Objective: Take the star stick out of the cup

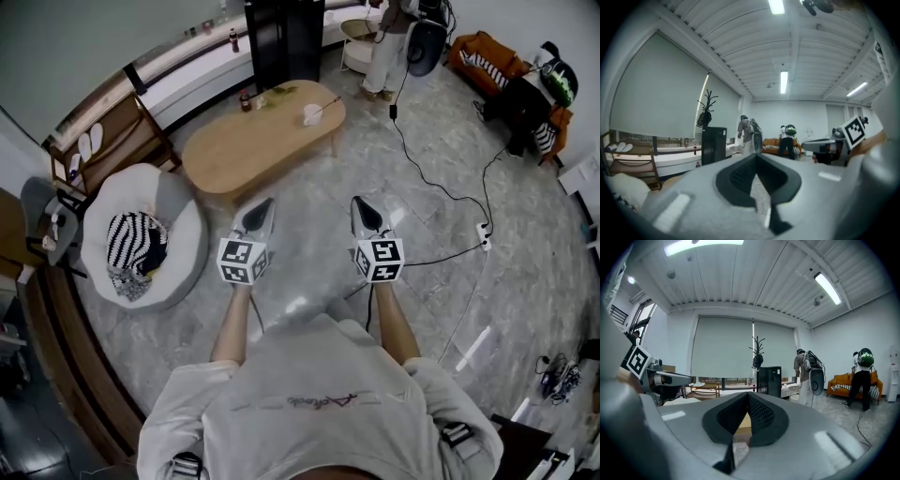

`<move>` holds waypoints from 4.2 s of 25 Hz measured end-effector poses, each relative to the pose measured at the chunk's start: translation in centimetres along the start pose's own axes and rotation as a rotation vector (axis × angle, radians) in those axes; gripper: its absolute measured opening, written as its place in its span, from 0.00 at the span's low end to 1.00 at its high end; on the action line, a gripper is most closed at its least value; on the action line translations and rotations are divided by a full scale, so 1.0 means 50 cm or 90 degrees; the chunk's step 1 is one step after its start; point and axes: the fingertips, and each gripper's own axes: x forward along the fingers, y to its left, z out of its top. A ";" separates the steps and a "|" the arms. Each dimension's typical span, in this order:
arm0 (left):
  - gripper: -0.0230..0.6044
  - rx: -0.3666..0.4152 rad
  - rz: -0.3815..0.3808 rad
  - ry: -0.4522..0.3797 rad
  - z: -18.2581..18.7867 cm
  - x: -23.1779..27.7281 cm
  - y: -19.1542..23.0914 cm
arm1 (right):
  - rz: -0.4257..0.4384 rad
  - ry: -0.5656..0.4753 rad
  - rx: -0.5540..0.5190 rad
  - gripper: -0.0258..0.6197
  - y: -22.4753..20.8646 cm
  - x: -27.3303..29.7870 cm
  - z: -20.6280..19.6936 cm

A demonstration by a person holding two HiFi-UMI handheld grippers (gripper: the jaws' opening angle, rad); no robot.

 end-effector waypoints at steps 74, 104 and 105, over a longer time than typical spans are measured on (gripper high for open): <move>0.04 0.005 0.027 0.026 0.085 0.820 0.213 | 0.063 0.022 0.009 0.05 -0.546 0.636 0.032; 0.04 -0.008 0.048 0.043 0.050 0.943 0.247 | 0.096 0.042 0.013 0.05 -0.627 0.743 -0.006; 0.04 -0.007 0.048 0.043 0.047 0.948 0.251 | 0.095 0.041 0.014 0.05 -0.630 0.748 -0.009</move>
